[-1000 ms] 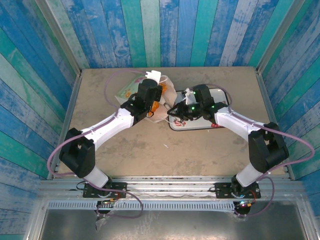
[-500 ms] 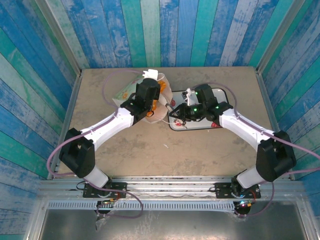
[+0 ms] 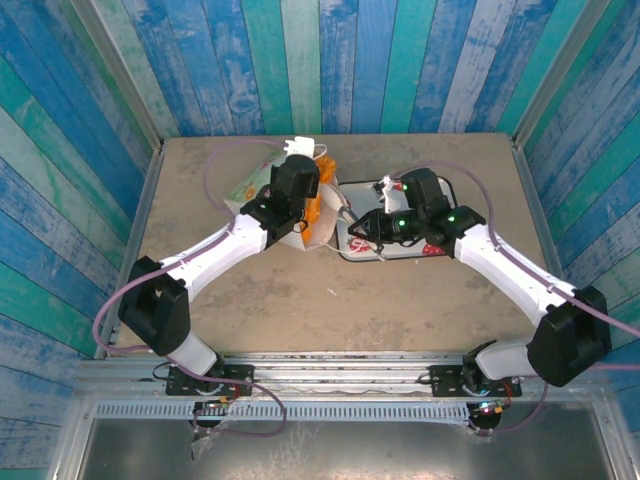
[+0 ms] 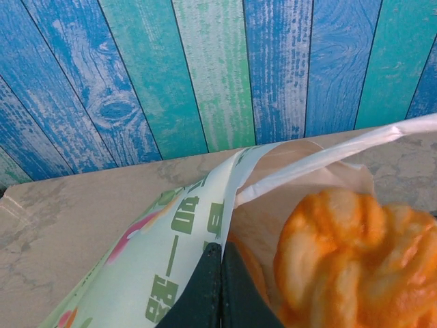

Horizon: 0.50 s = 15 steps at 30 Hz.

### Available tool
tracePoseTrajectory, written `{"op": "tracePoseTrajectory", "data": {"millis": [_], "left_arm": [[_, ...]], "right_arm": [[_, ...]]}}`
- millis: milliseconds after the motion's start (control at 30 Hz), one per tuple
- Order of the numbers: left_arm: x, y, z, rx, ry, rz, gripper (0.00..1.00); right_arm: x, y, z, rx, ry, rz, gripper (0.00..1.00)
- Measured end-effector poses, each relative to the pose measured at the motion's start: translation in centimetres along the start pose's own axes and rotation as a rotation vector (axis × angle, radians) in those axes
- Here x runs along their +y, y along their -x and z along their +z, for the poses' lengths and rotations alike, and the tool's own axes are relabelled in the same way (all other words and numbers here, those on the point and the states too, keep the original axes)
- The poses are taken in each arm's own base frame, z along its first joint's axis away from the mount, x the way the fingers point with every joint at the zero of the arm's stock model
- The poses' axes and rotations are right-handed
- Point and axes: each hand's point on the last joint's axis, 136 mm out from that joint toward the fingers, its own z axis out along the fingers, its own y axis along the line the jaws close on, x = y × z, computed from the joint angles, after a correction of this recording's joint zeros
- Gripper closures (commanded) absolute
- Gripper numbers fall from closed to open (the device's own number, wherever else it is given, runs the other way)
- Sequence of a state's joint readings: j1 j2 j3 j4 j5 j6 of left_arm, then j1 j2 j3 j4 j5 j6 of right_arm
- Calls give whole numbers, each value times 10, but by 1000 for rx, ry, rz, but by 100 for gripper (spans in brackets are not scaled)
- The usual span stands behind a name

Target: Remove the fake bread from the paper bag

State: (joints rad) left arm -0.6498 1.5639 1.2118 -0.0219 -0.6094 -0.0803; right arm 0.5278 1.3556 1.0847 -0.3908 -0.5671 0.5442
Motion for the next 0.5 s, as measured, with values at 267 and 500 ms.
{"op": "tracePoseTrajectory", "data": {"millis": [267, 500], "left_arm": [[4, 0, 0, 0, 20, 1, 100], [9, 0, 2, 2, 31, -3, 100]], "right_arm": [[-3, -1, -26, -5, -54, -31, 99], [-2, 12, -54, -52, -72, -57, 100]]}}
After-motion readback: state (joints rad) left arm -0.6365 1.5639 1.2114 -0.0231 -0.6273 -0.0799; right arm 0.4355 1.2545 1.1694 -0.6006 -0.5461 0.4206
